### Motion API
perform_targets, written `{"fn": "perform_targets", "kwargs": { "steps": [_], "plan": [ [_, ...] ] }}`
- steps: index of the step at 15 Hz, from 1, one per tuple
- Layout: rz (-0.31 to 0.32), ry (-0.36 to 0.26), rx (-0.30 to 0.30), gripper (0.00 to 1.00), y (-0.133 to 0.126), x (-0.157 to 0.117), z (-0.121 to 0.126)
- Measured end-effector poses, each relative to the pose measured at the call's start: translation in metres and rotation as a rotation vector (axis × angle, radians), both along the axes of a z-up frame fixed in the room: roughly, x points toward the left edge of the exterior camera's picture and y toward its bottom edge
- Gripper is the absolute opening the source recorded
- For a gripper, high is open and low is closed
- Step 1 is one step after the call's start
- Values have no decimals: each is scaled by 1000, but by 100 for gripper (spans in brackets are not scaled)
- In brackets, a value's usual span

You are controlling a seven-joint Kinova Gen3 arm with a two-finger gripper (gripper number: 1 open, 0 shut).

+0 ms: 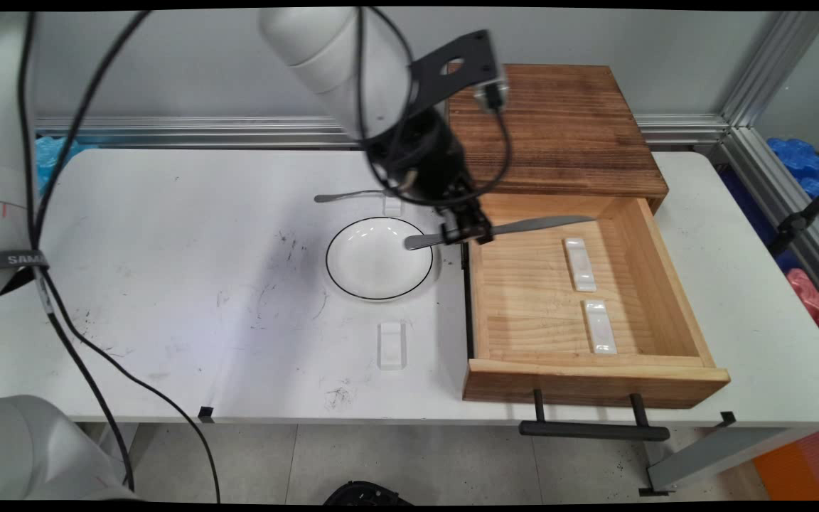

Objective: Place the picked object into the drawer

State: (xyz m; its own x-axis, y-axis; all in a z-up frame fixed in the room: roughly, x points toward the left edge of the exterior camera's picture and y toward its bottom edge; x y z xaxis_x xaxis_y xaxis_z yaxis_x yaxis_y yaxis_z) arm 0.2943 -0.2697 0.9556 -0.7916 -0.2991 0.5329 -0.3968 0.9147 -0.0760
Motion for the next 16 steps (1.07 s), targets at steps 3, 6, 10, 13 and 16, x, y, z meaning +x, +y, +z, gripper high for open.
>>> {"fn": "perform_targets", "kwargs": {
  "steps": [3, 6, 10, 13, 16],
  "plan": [
    [-8, 10, -8, 0, -11, -22, 0],
    [-12, 15, -6, 0, -19, -41, -2],
    [-18, 12, 14, 0, -25, -63, -11],
    [-15, 6, 35, 0, -27, -76, -21],
    [-16, 1, 47, 0, -28, -84, -29]
  ]
}}
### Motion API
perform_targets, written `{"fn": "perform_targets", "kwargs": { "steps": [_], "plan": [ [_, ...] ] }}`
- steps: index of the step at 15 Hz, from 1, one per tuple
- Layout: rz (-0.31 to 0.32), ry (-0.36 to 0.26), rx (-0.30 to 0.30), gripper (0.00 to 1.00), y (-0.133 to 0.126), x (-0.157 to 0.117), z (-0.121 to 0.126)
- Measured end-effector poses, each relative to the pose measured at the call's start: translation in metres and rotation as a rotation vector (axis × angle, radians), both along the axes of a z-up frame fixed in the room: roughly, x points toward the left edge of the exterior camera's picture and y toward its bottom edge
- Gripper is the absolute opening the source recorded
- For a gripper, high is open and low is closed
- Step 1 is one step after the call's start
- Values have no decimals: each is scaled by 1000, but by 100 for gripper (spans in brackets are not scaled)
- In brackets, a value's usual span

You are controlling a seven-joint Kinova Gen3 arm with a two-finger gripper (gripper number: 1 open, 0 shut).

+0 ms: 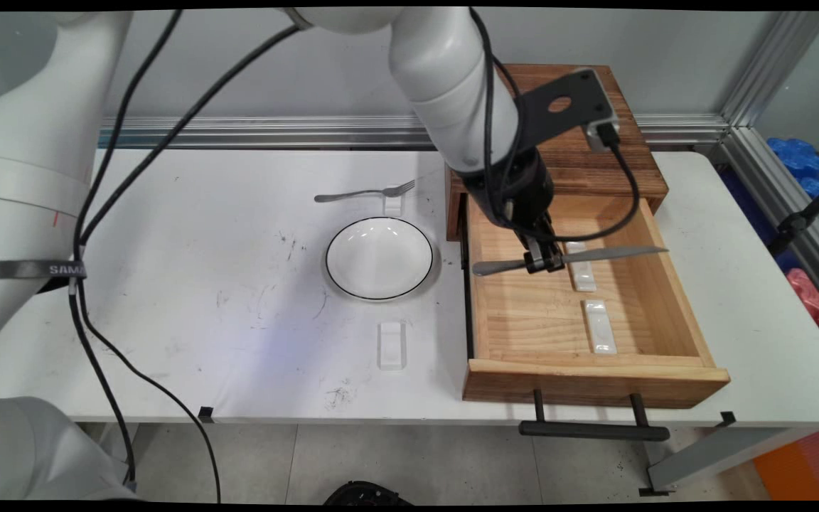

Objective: Place the picked object into the drawer

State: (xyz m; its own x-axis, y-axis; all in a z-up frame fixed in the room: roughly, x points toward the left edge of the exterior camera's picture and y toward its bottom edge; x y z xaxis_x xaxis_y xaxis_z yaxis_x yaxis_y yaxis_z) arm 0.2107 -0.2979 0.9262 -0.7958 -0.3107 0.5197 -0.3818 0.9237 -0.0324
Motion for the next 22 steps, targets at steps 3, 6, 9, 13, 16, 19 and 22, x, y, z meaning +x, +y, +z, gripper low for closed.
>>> {"fn": "perform_targets", "kwargs": {
  "steps": [3, 6, 9, 13, 16, 19, 22],
  "plan": [
    [1, 0, 8, 0, -4, -11, -10],
    [5, 2, 12, 0, -9, -19, -18],
    [13, 7, 19, 0, -14, -27, -29],
    [27, 17, 36, 0, -17, -34, -46],
    [28, 22, 42, 0, -21, -40, -58],
    [24, 21, 42, 0, -25, -43, -69],
    [11, 16, 41, 0, -28, -44, -80]
  ]
}}
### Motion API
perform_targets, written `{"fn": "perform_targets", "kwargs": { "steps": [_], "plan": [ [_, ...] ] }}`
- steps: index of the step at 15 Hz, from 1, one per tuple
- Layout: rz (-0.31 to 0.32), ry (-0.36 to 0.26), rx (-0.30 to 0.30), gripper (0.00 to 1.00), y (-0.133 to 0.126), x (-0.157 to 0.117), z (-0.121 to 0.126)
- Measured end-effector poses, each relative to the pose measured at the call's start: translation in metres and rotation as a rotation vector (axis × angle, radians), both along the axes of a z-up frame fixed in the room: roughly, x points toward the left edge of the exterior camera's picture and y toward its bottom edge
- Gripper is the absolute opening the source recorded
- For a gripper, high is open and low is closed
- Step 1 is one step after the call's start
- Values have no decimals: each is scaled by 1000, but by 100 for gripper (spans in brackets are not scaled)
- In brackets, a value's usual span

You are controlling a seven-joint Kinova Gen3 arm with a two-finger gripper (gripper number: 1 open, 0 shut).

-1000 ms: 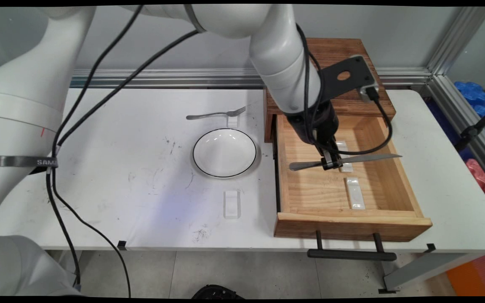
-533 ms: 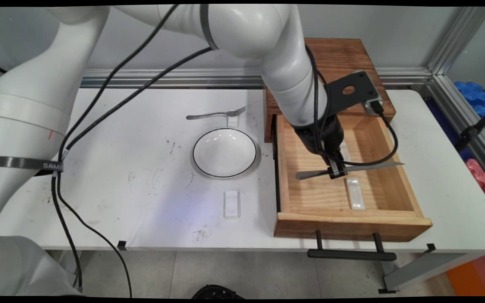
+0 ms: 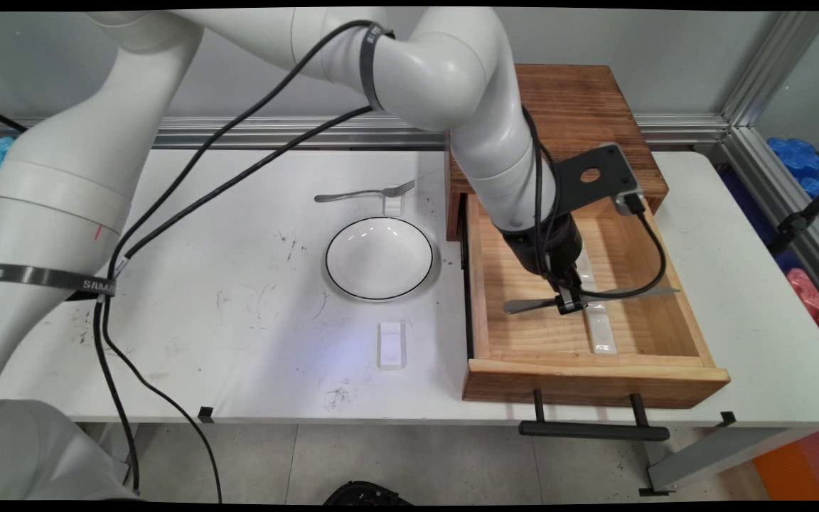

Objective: Place the picked object into the drawer

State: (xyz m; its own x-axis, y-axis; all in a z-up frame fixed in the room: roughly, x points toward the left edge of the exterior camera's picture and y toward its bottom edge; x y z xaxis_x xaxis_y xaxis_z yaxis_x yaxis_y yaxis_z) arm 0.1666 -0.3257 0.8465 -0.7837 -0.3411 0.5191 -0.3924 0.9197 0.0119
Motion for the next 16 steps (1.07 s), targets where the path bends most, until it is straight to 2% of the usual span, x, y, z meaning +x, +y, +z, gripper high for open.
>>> {"fn": "perform_targets", "kwargs": {
  "steps": [6, 16],
  "plan": [
    [-20, -4, 5, 0, -1, -4, -17],
    [-17, -20, 19, 0, -4, -5, -43]
  ]
}}
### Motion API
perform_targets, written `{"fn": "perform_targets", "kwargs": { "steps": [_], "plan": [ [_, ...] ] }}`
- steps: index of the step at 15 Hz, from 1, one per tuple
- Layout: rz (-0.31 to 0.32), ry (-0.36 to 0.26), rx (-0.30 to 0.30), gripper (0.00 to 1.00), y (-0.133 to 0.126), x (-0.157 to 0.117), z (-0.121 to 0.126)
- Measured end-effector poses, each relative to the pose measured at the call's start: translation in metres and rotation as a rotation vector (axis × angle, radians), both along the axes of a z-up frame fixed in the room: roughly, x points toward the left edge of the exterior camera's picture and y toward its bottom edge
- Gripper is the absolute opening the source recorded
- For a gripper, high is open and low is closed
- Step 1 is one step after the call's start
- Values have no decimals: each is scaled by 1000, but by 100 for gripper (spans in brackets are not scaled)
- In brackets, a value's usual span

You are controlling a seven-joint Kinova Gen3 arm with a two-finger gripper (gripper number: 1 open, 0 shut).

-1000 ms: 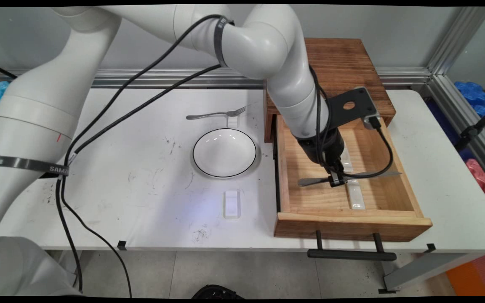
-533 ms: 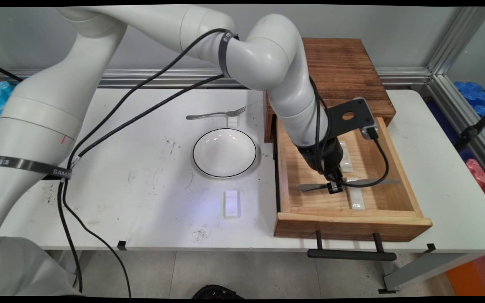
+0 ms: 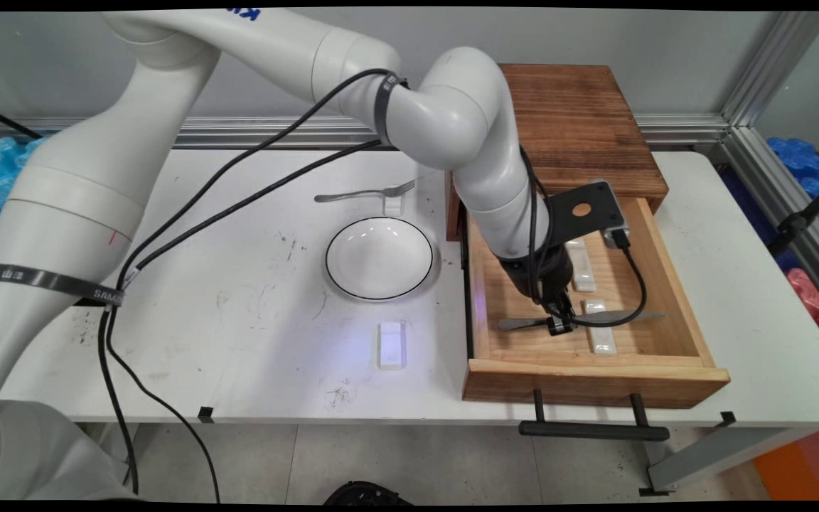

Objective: Place the picked object into the drawer

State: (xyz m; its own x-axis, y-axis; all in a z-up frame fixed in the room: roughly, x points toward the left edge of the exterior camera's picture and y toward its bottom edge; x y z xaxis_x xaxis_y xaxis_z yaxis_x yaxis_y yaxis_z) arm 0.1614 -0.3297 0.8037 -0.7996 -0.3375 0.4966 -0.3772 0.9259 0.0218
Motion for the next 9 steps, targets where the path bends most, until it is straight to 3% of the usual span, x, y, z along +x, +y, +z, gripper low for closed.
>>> {"fn": "perform_targets", "kwargs": {
  "steps": [9],
  "plan": [
    [13, 1, 6, 0, -6, -5, -14]
  ]
}}
